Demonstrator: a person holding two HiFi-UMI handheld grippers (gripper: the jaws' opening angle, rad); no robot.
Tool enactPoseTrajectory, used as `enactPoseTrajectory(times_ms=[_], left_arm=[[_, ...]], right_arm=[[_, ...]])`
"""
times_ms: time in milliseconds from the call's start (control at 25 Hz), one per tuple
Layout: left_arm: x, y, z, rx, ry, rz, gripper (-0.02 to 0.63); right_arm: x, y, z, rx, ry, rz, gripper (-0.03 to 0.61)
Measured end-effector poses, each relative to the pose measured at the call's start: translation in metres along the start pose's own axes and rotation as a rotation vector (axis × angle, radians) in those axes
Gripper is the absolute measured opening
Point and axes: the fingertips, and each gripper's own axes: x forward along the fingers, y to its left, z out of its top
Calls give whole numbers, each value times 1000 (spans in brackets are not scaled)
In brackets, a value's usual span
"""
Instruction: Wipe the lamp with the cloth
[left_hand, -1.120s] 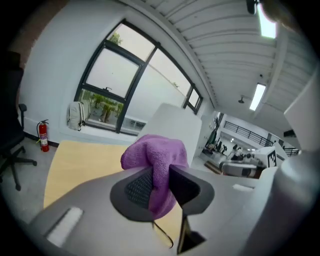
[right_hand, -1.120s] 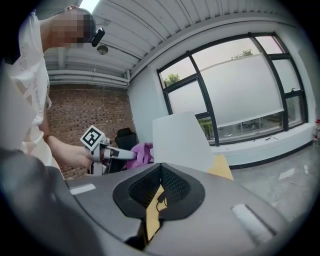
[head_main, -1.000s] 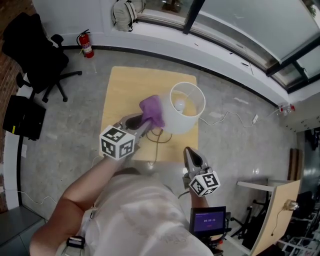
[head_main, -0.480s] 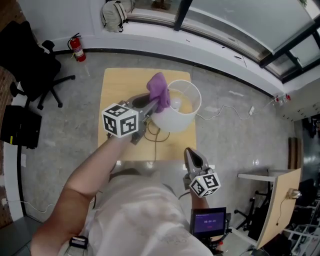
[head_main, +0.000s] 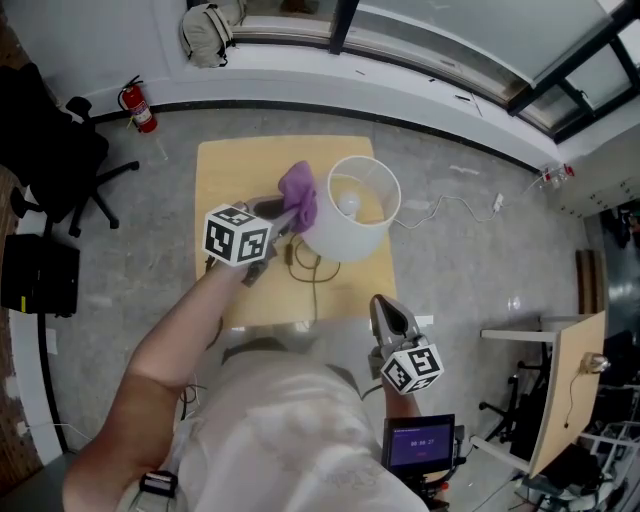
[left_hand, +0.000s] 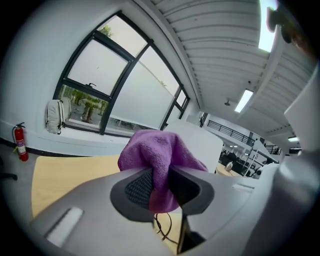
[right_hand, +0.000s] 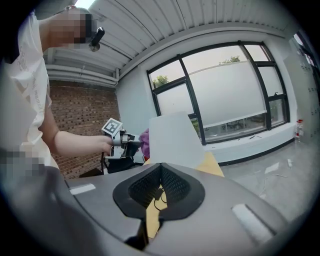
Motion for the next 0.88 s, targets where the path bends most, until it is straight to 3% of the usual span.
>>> enactPoseTrajectory(times_ms=[240,600,880], left_arm=[[7,23,-32,38,109,41,86],[13,49,-58,84,193,111,86],[-5,55,-60,145,185,182,86]], right_arm=[[-5,3,-5,7,8,-38,14],[-11,10,-10,22,1,-90,14],[-10,16,-14,33,-11,-105,15]])
